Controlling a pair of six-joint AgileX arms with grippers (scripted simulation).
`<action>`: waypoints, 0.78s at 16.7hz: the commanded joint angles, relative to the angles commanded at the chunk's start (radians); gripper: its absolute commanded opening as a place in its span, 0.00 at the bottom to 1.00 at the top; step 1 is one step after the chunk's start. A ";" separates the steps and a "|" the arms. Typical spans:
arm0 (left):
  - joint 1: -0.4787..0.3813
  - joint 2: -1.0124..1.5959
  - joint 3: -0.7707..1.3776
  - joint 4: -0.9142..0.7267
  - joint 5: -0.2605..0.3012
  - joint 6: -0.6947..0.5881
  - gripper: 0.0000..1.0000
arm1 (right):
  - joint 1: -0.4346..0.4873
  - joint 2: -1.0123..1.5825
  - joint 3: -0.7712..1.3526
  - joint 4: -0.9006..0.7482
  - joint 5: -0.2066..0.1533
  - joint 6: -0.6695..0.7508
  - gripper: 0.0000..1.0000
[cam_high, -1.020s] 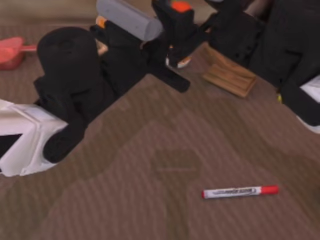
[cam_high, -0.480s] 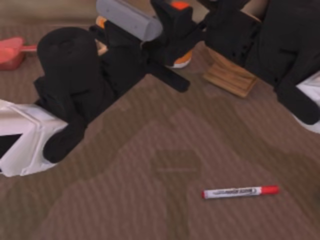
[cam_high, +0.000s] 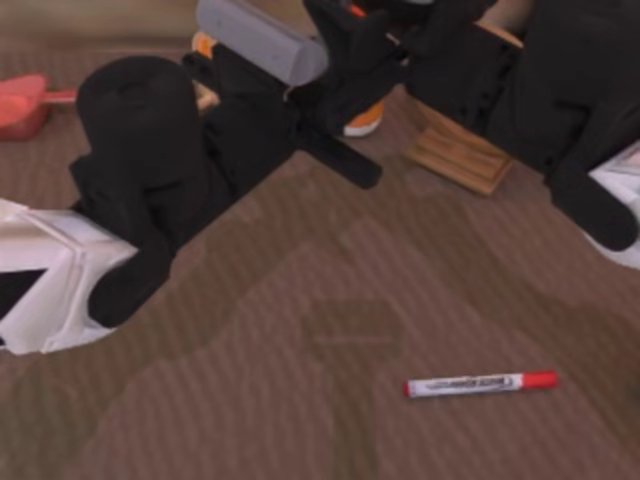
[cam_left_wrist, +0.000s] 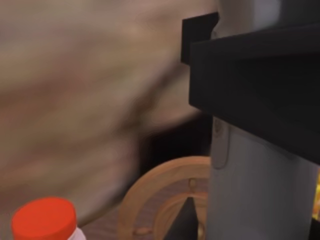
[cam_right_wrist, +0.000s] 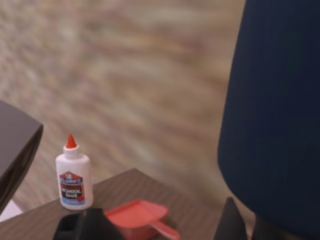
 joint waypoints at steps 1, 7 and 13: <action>0.000 0.000 0.000 0.000 0.000 0.000 0.00 | 0.000 0.000 0.000 0.000 0.000 0.000 0.02; 0.000 0.000 0.000 0.000 0.000 0.000 0.00 | 0.000 0.000 0.000 0.000 0.000 0.000 0.00; 0.000 0.000 0.000 0.000 0.000 0.000 0.23 | 0.000 0.000 0.000 0.000 0.000 0.000 0.00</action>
